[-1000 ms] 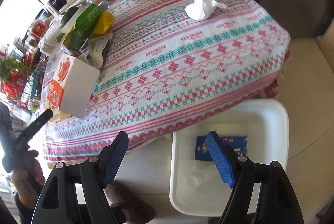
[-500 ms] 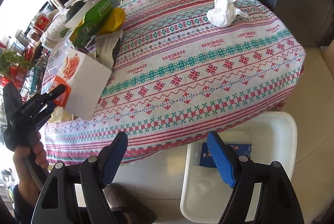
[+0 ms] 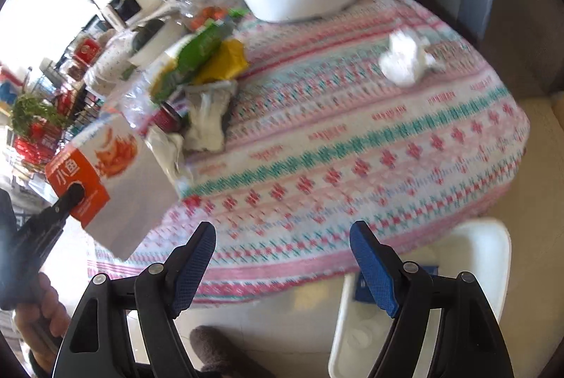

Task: Collect trash
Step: 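Reach the right gripper toward the green chip bag on the table, then grasp the green chip bag with the right gripper while the left grasps the orange snack bag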

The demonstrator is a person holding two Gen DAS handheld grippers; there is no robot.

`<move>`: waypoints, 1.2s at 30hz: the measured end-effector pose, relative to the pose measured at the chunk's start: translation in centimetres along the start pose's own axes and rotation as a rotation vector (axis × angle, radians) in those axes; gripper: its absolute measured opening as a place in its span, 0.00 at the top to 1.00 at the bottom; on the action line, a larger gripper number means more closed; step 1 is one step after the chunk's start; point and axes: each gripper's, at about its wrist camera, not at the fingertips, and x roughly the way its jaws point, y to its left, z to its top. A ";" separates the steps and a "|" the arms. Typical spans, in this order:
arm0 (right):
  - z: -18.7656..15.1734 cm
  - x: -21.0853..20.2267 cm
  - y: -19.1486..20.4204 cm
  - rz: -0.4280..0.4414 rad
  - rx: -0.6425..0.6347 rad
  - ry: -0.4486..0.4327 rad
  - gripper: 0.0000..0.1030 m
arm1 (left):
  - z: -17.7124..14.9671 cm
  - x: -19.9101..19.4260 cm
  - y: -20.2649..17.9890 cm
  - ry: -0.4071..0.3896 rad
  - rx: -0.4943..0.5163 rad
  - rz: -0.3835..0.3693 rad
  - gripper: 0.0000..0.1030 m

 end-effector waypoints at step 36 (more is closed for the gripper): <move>12.0 6.9 8.5 0.322 0.105 -0.106 0.92 | 1.3 -1.7 0.3 -0.102 0.062 0.056 0.98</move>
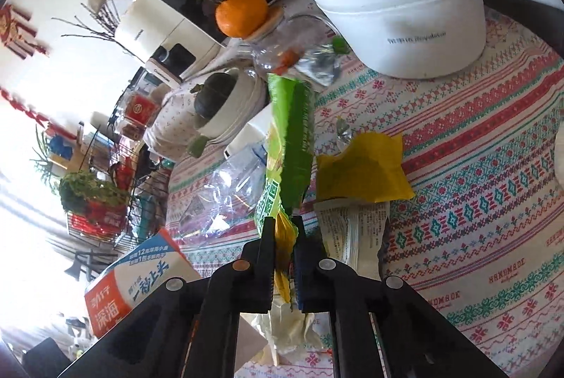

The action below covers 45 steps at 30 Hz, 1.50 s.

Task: Collect trash
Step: 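Grasp the green chip bag with the right gripper while the left grasps the orange snack bag, then drop the green bag into the white bin with the right gripper while the left drops the orange bag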

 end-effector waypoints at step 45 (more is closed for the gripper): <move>-19.0 -30.6 -14.2 -0.405 -0.188 -0.135 0.92 | -11.7 -0.5 -21.9 0.145 0.518 -0.296 0.98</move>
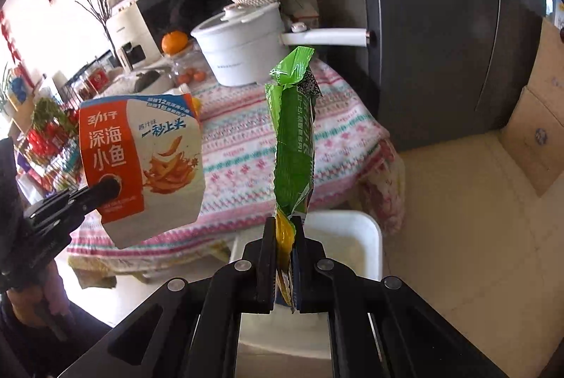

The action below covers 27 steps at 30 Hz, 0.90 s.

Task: Collect trash
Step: 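Drop the green bag into the white bin with the right gripper while the left drops the orange bag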

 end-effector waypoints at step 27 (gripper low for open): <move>-3.7 3.2 -4.3 -0.048 0.080 0.216 0.53 | -4.1 7.0 -4.5 0.261 0.048 -0.053 0.56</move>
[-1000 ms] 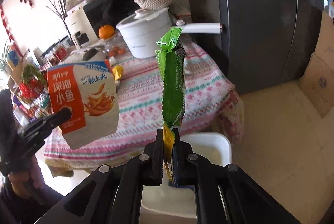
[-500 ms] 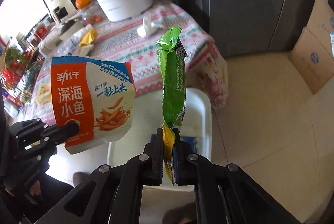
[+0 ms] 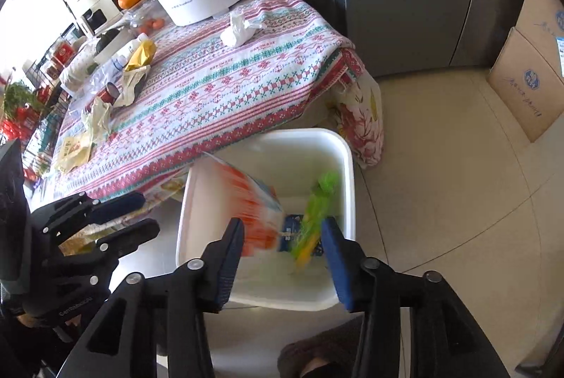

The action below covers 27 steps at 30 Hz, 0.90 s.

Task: Collect trash
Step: 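Drop the green bag into the white bin with the right gripper while the left drops the orange bag, then grasp the beige snack pouch with the left gripper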

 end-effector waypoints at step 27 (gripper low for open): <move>4.4 2.5 7.8 -0.011 -0.087 0.024 0.28 | -1.2 -6.7 18.6 -0.054 -0.323 0.366 0.22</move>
